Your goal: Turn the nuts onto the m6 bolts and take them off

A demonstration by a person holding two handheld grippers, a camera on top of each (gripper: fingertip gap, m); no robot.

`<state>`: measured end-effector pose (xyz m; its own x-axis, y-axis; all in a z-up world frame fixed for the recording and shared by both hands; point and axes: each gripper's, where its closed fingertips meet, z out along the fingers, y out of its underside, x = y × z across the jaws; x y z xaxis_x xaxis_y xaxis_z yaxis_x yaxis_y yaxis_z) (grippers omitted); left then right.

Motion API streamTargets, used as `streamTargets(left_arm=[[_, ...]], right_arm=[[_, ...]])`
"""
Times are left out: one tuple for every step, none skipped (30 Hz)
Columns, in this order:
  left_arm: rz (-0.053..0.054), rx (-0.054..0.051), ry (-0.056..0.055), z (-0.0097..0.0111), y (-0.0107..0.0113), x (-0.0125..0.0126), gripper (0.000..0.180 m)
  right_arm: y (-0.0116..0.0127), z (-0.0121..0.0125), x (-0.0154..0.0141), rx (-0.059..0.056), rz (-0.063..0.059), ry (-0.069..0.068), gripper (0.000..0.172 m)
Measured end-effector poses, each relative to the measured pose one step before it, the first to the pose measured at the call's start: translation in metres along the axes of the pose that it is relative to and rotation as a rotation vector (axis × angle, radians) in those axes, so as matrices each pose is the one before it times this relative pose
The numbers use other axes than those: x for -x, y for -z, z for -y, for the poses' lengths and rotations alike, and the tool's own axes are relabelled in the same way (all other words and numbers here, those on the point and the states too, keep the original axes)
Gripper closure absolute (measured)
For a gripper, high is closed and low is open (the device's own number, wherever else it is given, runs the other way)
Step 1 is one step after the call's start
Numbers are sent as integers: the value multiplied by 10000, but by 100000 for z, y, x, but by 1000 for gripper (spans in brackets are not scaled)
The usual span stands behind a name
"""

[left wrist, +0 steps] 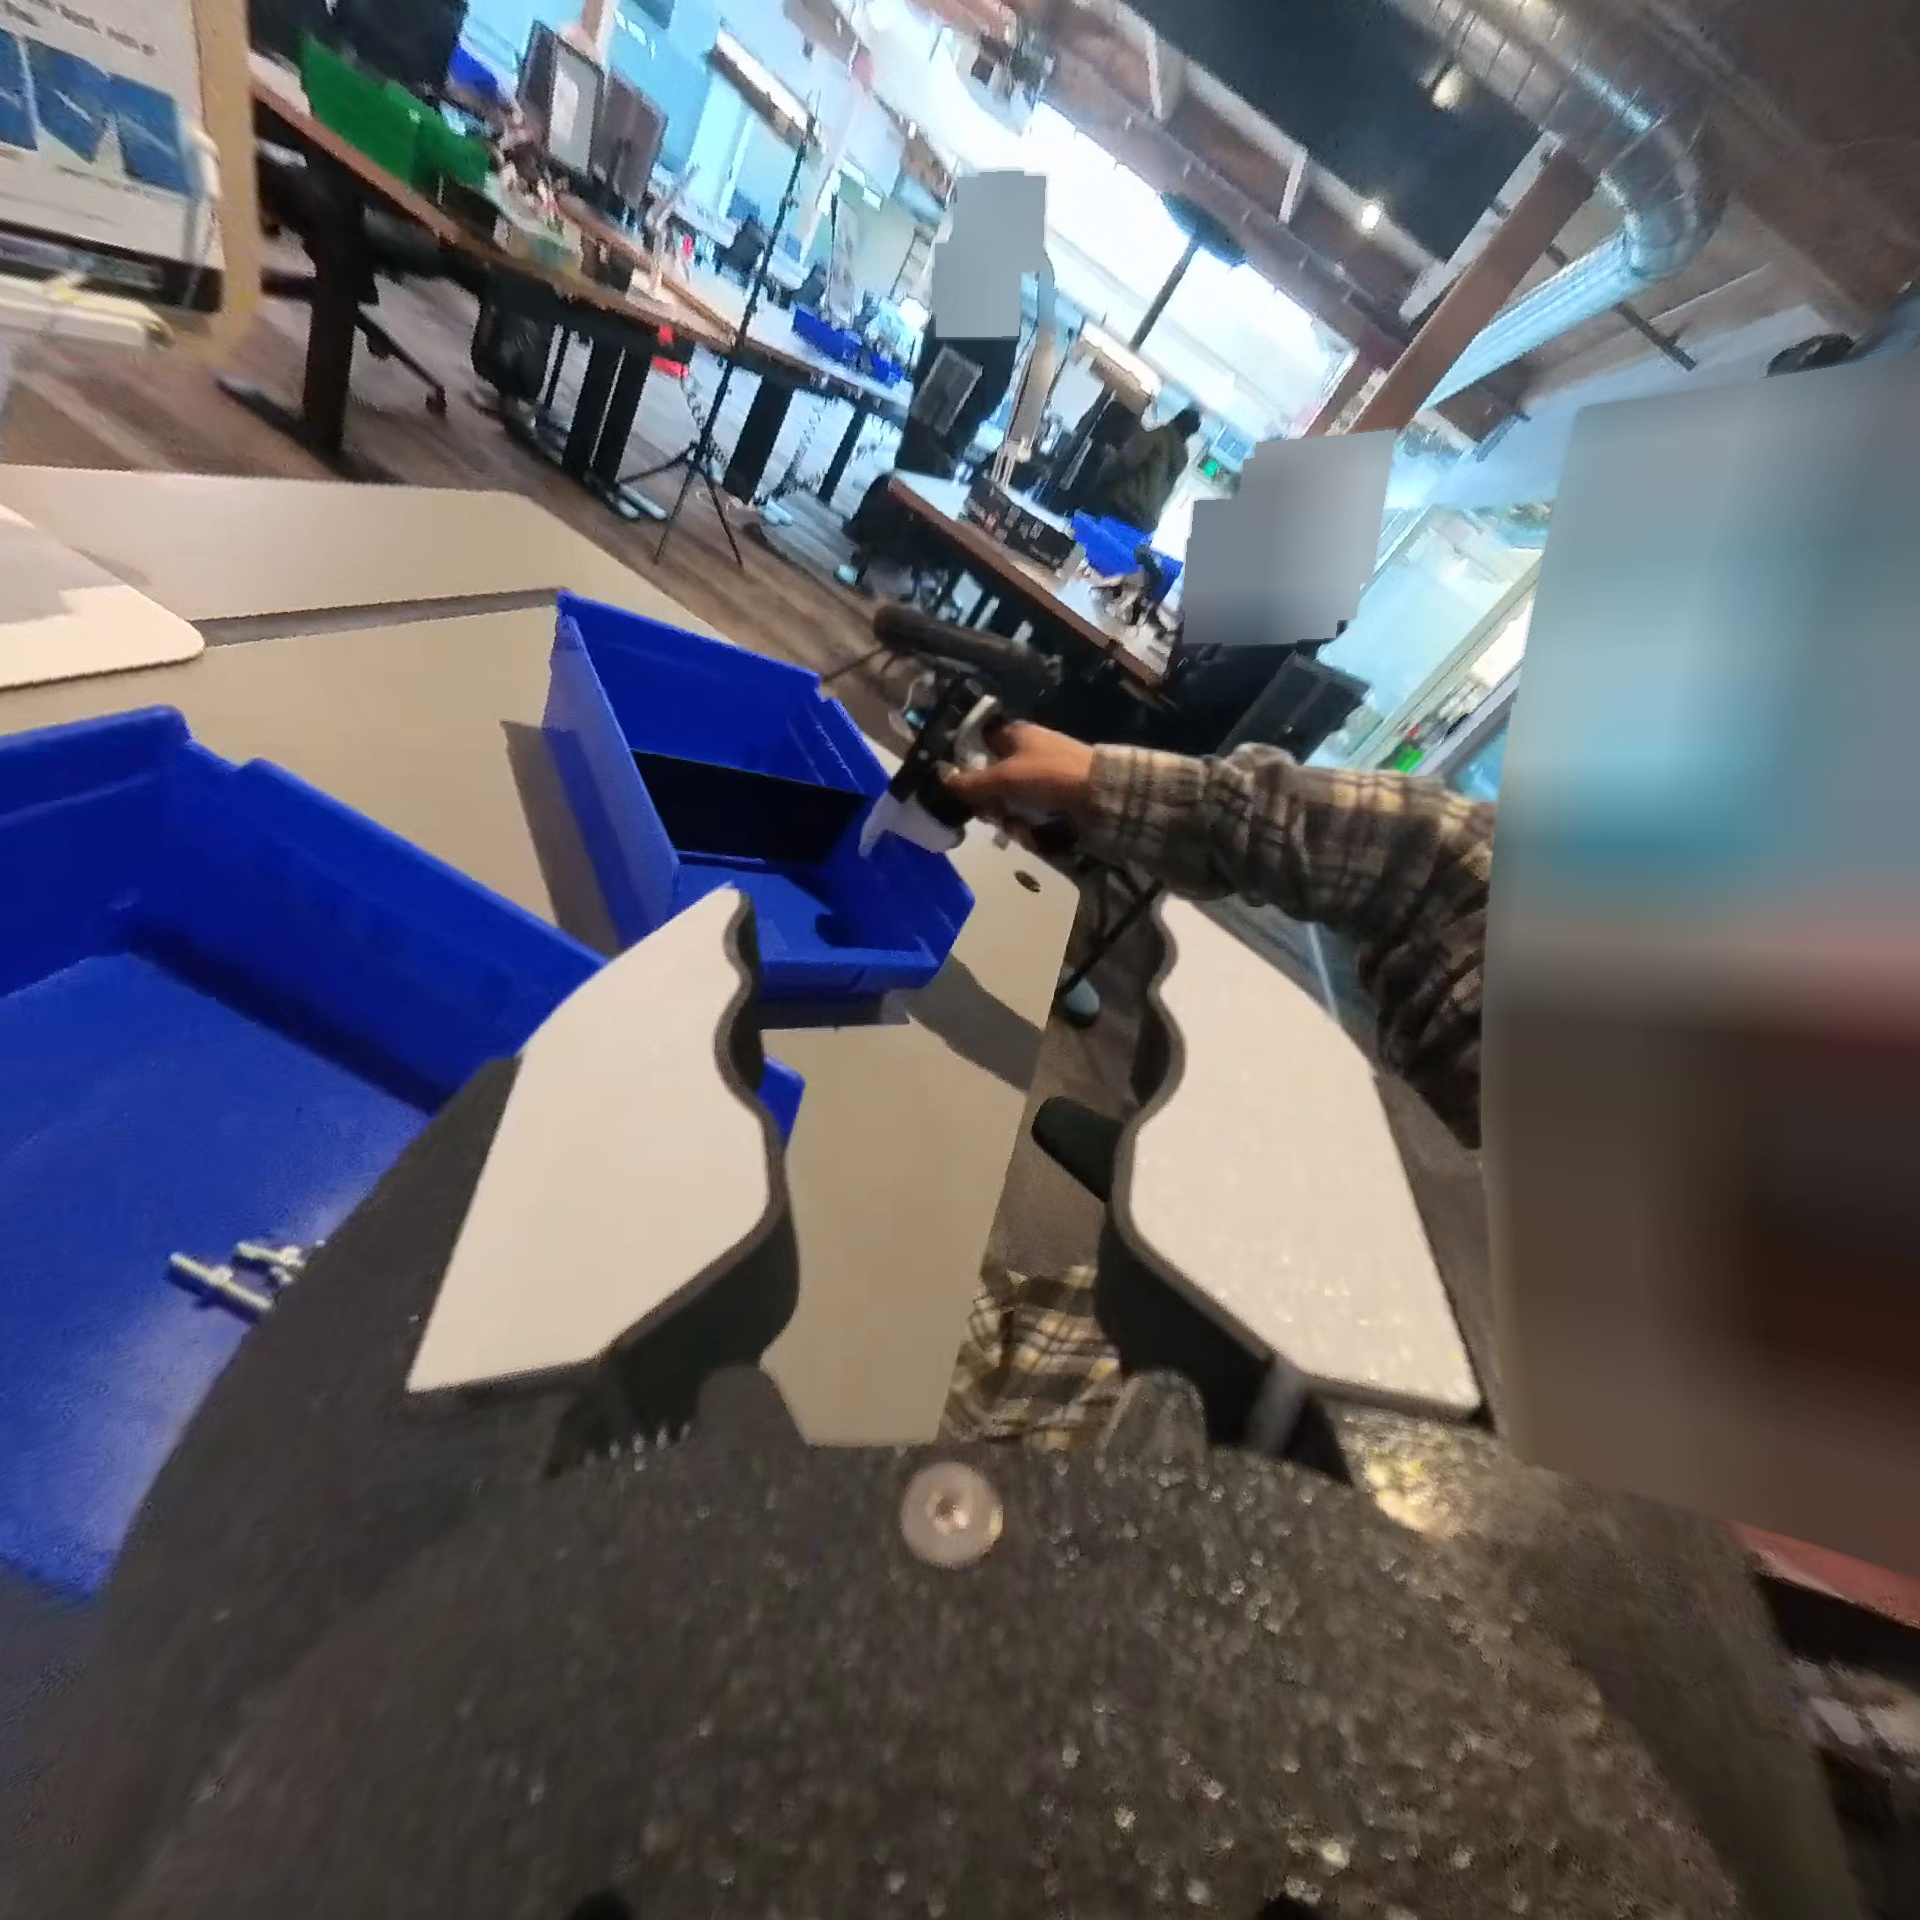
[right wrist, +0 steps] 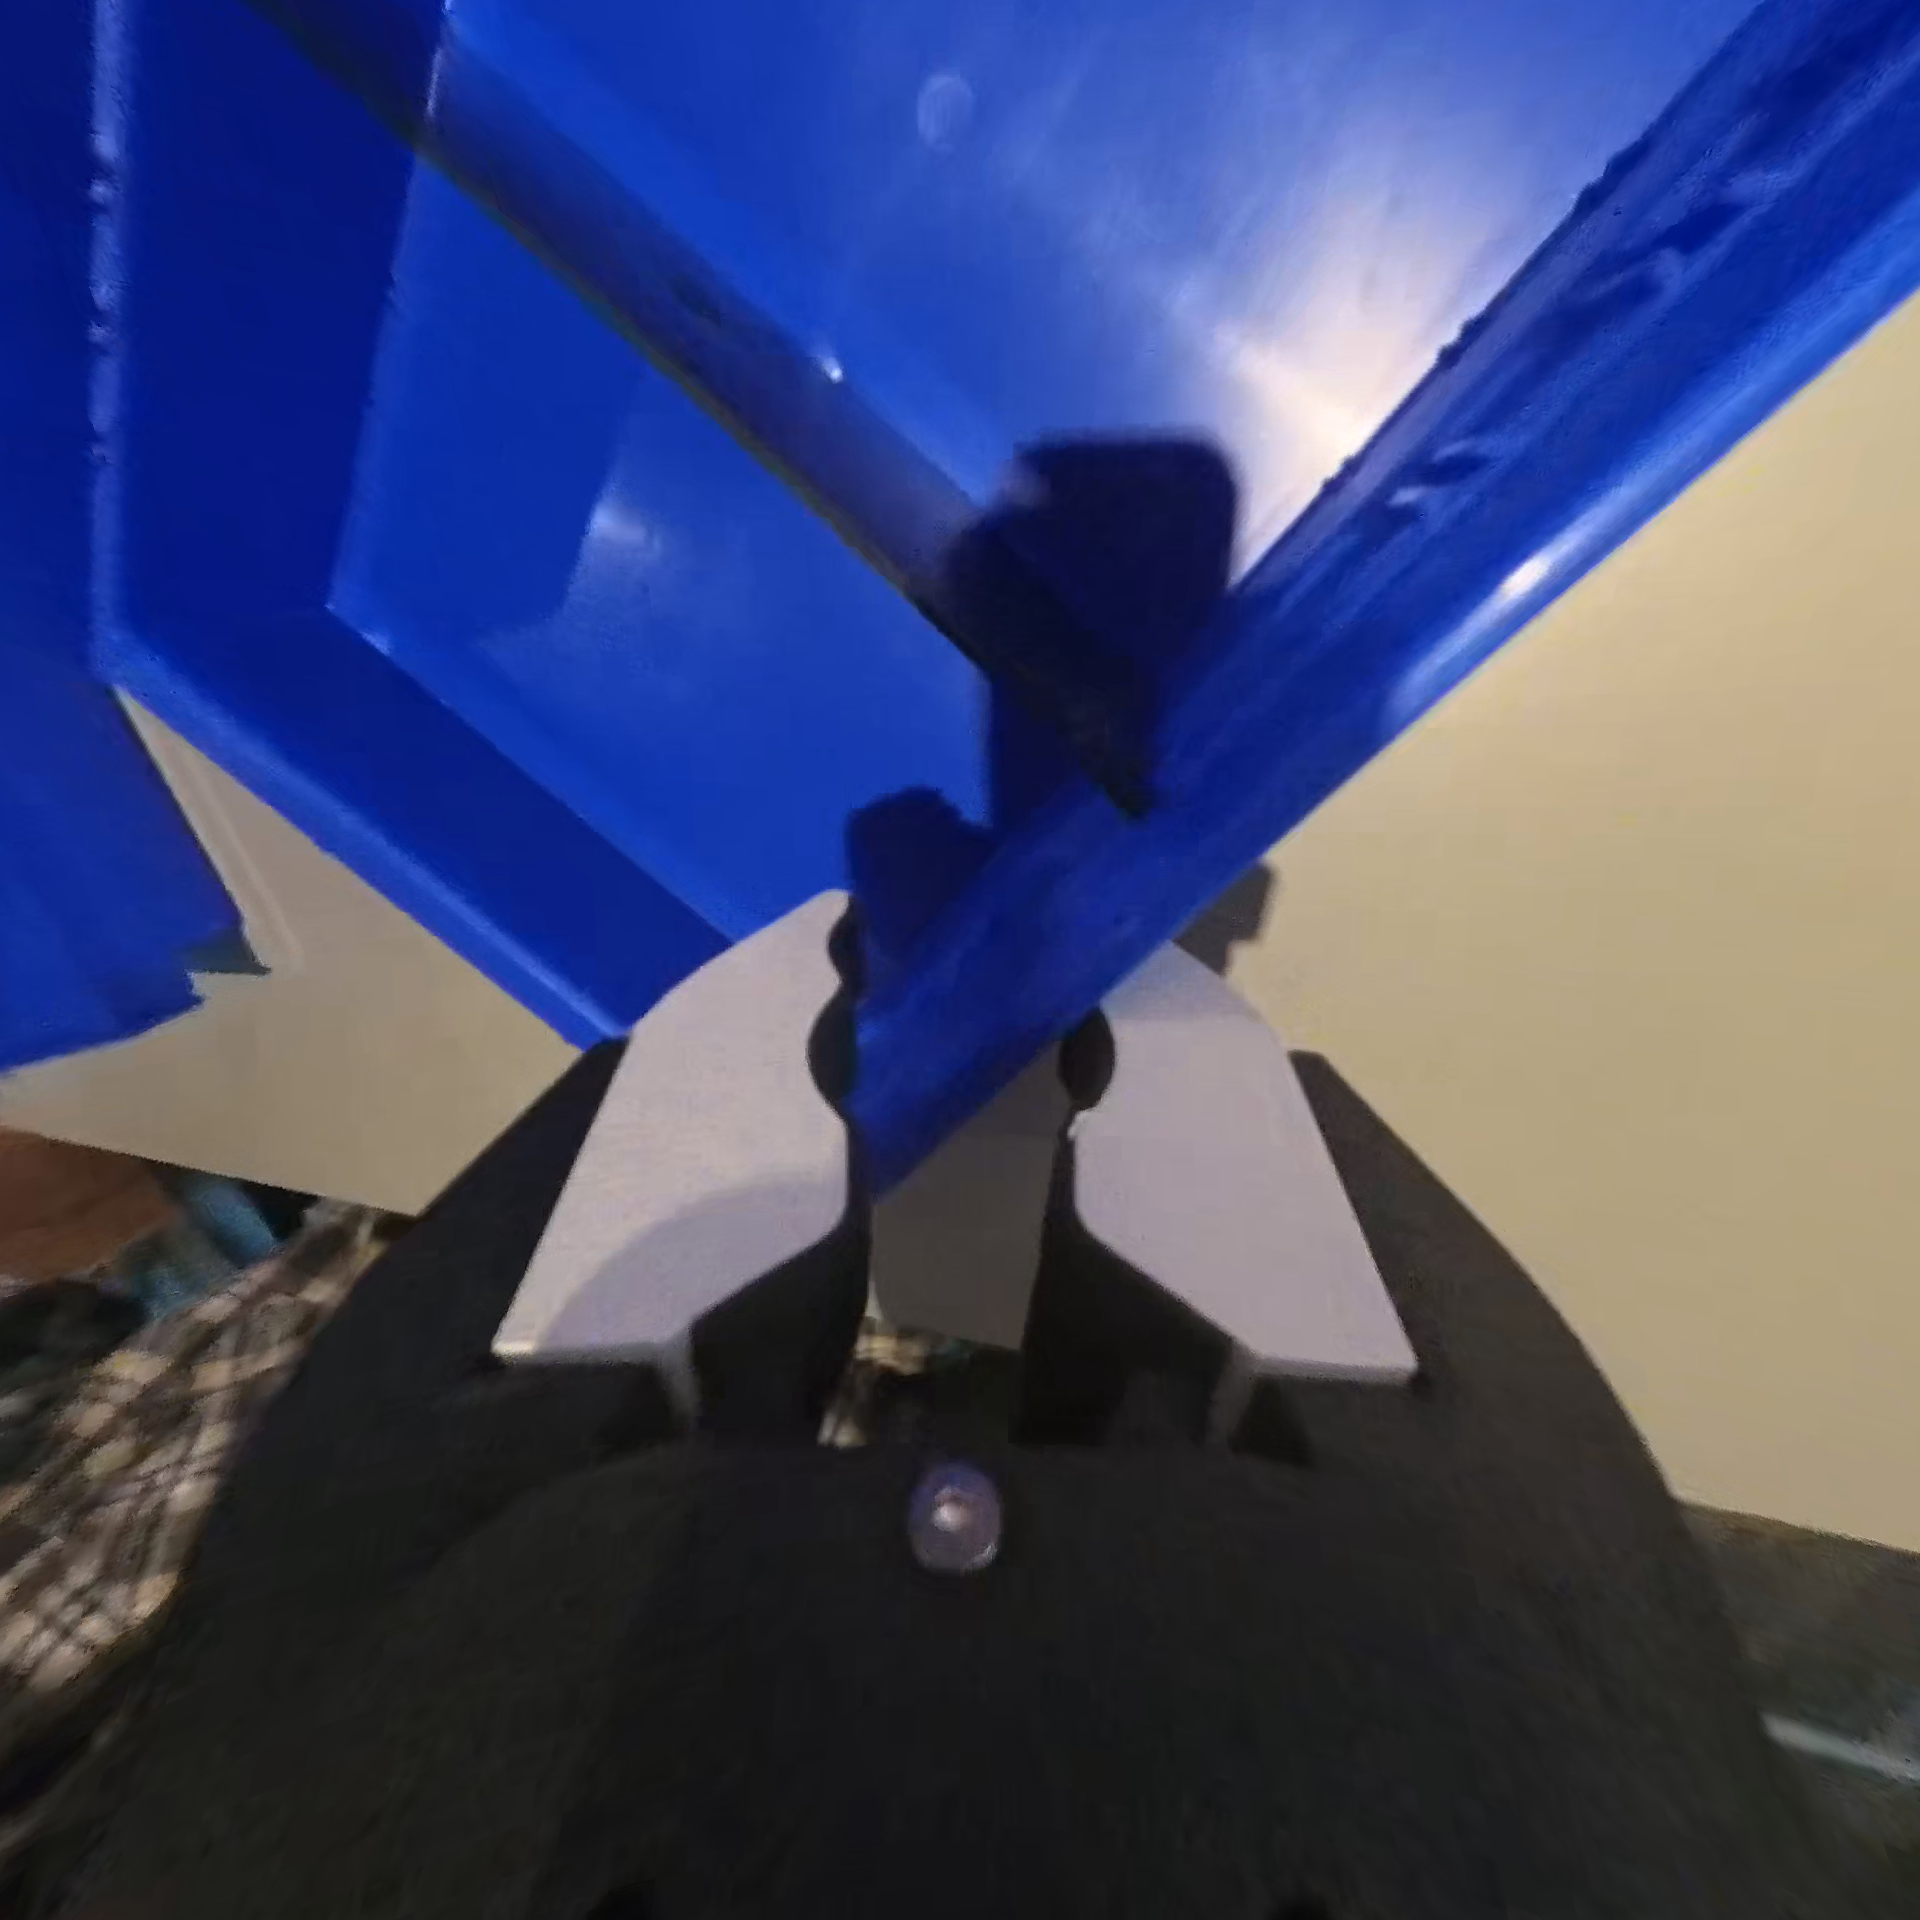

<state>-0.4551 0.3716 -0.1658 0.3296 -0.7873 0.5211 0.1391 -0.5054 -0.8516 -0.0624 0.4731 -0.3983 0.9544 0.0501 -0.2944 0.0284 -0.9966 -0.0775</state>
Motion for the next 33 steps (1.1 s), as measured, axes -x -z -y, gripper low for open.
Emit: streamTargets(left_arm=[[-116, -262, 74, -512, 832, -12, 112], [-106, -234, 111, -468, 737, 63, 113], [-61, -186, 109, -472, 626, 178, 113], [-27, -145, 81, -458, 537, 252, 113], [4, -109, 81, -469, 456, 301, 114], [1, -67, 91, -446, 377, 297, 114], [-25, -26, 81, -433, 310, 265, 115], [7, -9, 67, -390, 262, 325, 116], [72, -23, 66, -334, 215, 397, 116], [42, -41, 66, -243, 164, 352, 116], [-28, -27, 62, -183, 112, 221, 117], [-16, 7, 52, -134, 63, 222, 118], [32, 21, 34, -79, 14, 282, 118], [42, -17, 22, 37, -41, 294, 118], [52, -77, 35, 154, -63, 296, 118], [39, -89, 62, 205, -99, 274, 118], [-9, -50, 82, 196, -157, 175, 118], [-26, -34, 74, 195, -212, 106, 119], [3, -28, 21, 187, -266, 121, 116], [52, 13, -31, 122, -322, 153, 119], [72, 65, -36, 27, -370, 169, 119], [46, 88, -8, -16, -415, 115, 119], [12, 86, 9, -36, -430, 55, 119], [27, 87, 6, -47, -423, 76, 119], [85, 92, -15, -44, -383, 153, 119], [106, 111, -16, -77, -360, 192, 119], [47, 111, 13, -62, -329, 88, 119], [2, 60, 35, 11, -307, -1, 119], [8, 11, 16, 92, -270, -36, 119], [64, -4, -25, 140, -223, 6, 119], [111, -11, -74, 164, -186, 41, 119], [103, 0, -92, 180, -162, 14, 119], [77, 13, -70, 158, -174, -29, 119]], right_arm=[[-48, 129, -196, 121, -9, -281, 141], [109, 165, -320, 84, -18, -210, 145], [233, 220, -674, 22, -165, -153, 152], [337, 297, -1011, -25, -291, -100, 159], [331, 308, -1309, -1, -394, 48, 165], [274, 246, -1548, 67, -547, 190, 166], [223, 213, -1466, 62, -364, 2, 168], [167, 278, -1290, 19, -165, 42, 168], [158, 242, -1229, 22, -143, 189, 169], [122, 82, -1117, 123, -70, 240, 168], [82, 9, -1047, 137, -3, 181, 168], [51, 28, -1104, 70, -18, -17, 168], [12, 29, -1091, 86, 9, -7, 168], [41, 89, -999, 57, 52, 4, 168], [91, 188, -989, 11, 17, -12, 168], [113, 231, -1017, 1, -68, 85, 167], [90, 282, -976, -16, -39, 2, 168], [38, 283, -820, 14, 31, 82, 168], [46, 305, -758, 4, 3, 82, 168], [61, 369, -692, -20, -19, 88, 168], [48, 358, -579, -6, 5, 162, 168], [39, 351, -541, 7, 9, 89, 168], [47, 397, -528, -13, -13, 181, 168], [39, 337, -522, 25, -14, 214, 168], [40, 333, -463, 7, 17, 111, 168], [34, 311, -465, -3, 6, 97, 168], [39, 260, -491, 12, -12, 31, 168], [44, 264, -486, -3, -20, 57, 168], [32, 207, -454, 11, -16, 52, 168], [31, 184, -420, 9, 10, 27, 168], [27, 168, -404, -10, 6, 10, 168], [40, 142, -415, -5, -10, 1, 168], [18, 89, -373, 4, -19, 63, 168]])
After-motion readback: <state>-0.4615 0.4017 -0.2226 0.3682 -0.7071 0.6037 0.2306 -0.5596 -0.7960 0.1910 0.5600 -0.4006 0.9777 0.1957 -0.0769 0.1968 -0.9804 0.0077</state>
